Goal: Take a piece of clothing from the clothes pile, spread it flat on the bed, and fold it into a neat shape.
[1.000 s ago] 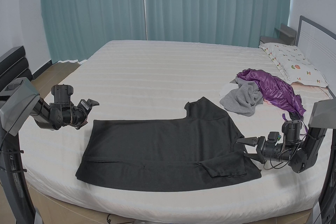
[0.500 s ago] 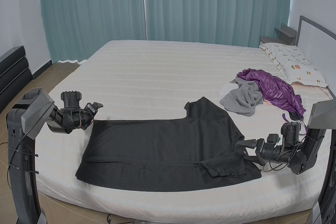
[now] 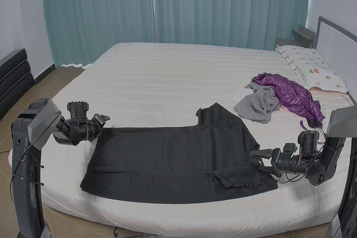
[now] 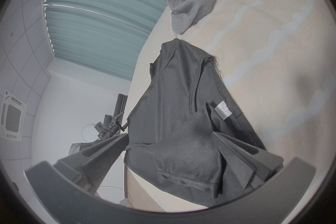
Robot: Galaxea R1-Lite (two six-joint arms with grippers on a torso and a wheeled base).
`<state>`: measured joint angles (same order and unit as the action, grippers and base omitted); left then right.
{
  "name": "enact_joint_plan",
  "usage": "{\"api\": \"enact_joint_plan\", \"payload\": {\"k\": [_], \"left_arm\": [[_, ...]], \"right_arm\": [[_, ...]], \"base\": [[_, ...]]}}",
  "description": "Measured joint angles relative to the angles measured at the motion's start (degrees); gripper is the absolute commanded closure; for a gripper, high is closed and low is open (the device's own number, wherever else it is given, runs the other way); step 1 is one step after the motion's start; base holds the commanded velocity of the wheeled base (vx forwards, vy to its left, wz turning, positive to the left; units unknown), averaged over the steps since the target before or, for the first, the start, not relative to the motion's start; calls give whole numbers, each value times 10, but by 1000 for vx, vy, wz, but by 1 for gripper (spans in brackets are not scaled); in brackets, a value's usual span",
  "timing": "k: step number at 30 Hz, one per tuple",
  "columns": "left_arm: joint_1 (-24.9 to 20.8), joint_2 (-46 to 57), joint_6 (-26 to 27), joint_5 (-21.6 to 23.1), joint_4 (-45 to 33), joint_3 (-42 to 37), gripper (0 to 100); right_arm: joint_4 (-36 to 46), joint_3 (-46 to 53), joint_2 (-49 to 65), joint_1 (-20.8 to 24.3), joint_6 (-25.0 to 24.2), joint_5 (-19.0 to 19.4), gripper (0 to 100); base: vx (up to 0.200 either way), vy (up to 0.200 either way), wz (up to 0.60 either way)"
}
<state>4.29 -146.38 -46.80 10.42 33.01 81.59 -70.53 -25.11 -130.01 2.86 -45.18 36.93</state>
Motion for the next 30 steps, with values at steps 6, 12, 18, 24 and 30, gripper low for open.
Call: {"api": "enact_joint_plan", "payload": {"k": [6,12,18,24,30], "left_arm": [[0,-3,1,-9,5,0,100],[0,-2,-3,-37,40,-10,100],[1,-1,-5,-41,45,-26,100],[0,0,-4,-41,47,-33,100],[0,0,-3,-39,63,-45,100]], "right_arm": [[-10,-1,7,1,4,-25,0],[-19,-5,41,0,7,-70,0],[-3,-48,46,14,12,-102,0],[97,-155,38,24,19,-113,0],[223,-314,5,47,49,-174,0]], "base": [[0,0,0],[0,0,0],[0,0,0],[0,0,0],[0,0,0]]}}
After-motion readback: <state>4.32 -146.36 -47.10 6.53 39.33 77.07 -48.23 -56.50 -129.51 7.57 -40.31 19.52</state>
